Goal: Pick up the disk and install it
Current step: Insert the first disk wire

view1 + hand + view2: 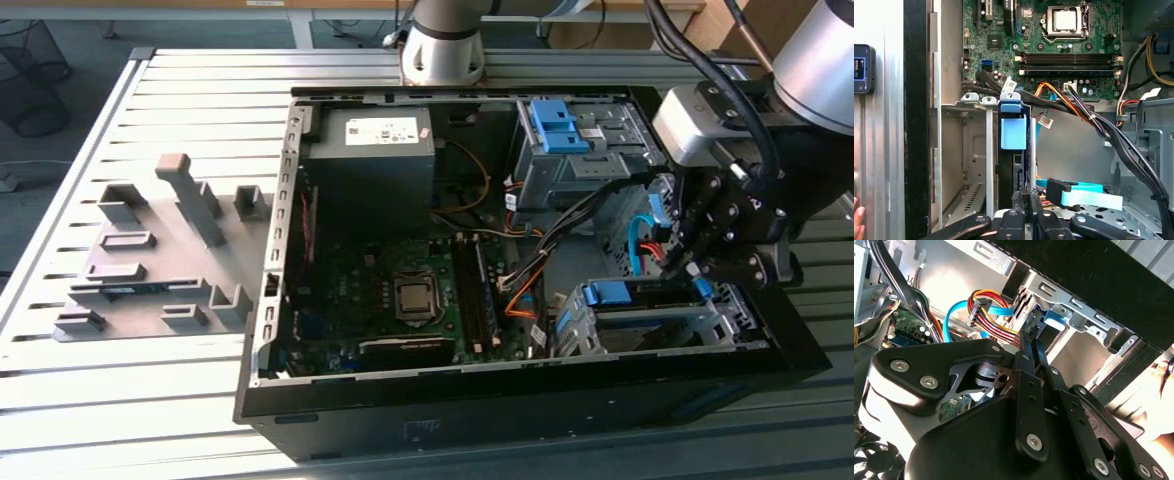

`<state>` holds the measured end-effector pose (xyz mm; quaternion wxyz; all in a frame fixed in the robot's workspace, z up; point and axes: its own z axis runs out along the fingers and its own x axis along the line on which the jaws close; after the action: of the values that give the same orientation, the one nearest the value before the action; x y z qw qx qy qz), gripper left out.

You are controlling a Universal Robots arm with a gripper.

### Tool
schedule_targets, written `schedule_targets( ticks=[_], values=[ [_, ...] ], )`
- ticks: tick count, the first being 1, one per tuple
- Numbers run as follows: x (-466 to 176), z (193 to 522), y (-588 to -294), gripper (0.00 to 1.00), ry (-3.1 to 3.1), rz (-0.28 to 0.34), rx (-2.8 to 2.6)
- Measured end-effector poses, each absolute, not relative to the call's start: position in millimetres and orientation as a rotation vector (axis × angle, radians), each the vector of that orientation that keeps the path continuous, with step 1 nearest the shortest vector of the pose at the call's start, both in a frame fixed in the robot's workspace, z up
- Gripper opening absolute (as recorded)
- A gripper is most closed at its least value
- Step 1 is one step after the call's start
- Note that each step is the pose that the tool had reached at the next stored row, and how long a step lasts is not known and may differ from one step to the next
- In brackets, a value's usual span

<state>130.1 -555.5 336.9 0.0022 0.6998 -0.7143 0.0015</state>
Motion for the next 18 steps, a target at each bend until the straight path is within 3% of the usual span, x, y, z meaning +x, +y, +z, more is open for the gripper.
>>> schedule_targets(
  ticks=[18],
  values=[
    [130.1,334.5,-557.7,0.16,-2.239,0.005,2.198]
  ],
)
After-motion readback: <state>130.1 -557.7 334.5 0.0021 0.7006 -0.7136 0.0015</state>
